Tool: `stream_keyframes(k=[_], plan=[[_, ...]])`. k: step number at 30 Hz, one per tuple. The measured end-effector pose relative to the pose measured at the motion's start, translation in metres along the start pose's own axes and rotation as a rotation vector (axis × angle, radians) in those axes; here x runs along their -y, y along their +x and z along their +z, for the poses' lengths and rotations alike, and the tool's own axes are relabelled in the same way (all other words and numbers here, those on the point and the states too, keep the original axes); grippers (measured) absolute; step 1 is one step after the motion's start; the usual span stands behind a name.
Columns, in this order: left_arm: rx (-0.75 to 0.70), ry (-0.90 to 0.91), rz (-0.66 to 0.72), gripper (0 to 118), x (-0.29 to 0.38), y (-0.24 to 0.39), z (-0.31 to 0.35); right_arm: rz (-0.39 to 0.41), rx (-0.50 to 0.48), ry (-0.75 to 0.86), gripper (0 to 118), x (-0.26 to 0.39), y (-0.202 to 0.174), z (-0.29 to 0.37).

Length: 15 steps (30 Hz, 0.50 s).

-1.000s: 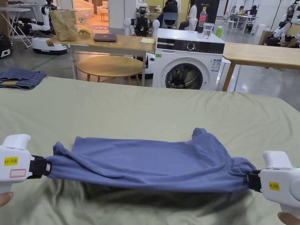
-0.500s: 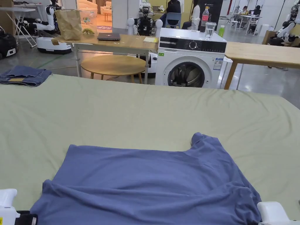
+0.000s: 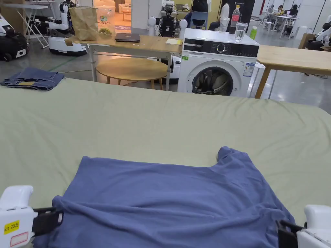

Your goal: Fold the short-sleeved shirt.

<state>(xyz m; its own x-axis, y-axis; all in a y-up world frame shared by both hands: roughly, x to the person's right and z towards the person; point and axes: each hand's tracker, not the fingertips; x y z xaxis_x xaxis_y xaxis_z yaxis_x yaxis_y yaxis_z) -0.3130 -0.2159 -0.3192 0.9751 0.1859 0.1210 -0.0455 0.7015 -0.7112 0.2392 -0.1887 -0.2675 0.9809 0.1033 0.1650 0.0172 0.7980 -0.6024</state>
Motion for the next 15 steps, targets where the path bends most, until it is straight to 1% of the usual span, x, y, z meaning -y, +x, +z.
stream_keyframes(k=[4, 5, 7, 8, 11, 12, 13, 14, 15], plan=[[-0.015, 0.176, -0.072, 42, -0.02, 0.028, 0.002, -0.011, 0.013, 0.173, 58, -0.019, -0.03, 0.008], [-0.025, 0.226, -0.093, 42, -0.023, 0.036, 0.003, -0.018, 0.01, 0.217, 55, -0.023, -0.04, 0.009], [-0.056, 0.315, -0.12, 42, -0.028, 0.051, 0.002, -0.035, -0.017, 0.289, 29, -0.03, -0.057, 0.011], [-0.071, 0.352, -0.133, 42, -0.03, 0.058, 0.002, -0.036, -0.019, 0.32, 20, -0.034, -0.067, 0.011], [-0.076, 0.47, -0.158, 41, -0.034, 0.076, 0.006, -0.03, -0.05, 0.403, 18, -0.042, -0.093, 0.012], [-0.071, 0.495, -0.154, 39, -0.037, 0.073, 0.0, -0.021, -0.062, 0.409, 12, -0.045, -0.1, 0.012], [-0.057, 0.513, -0.147, 29, -0.039, 0.075, 0.001, -0.023, -0.082, 0.436, 0, -0.046, -0.107, 0.012], [-0.044, 0.523, -0.136, 12, -0.041, 0.076, 0.001, -0.047, -0.101, 0.483, 0, -0.047, -0.112, 0.013], [-0.049, 0.53, -0.127, 0, -0.042, 0.077, 0.002, -0.049, -0.109, 0.498, 0, -0.048, -0.117, 0.013]])
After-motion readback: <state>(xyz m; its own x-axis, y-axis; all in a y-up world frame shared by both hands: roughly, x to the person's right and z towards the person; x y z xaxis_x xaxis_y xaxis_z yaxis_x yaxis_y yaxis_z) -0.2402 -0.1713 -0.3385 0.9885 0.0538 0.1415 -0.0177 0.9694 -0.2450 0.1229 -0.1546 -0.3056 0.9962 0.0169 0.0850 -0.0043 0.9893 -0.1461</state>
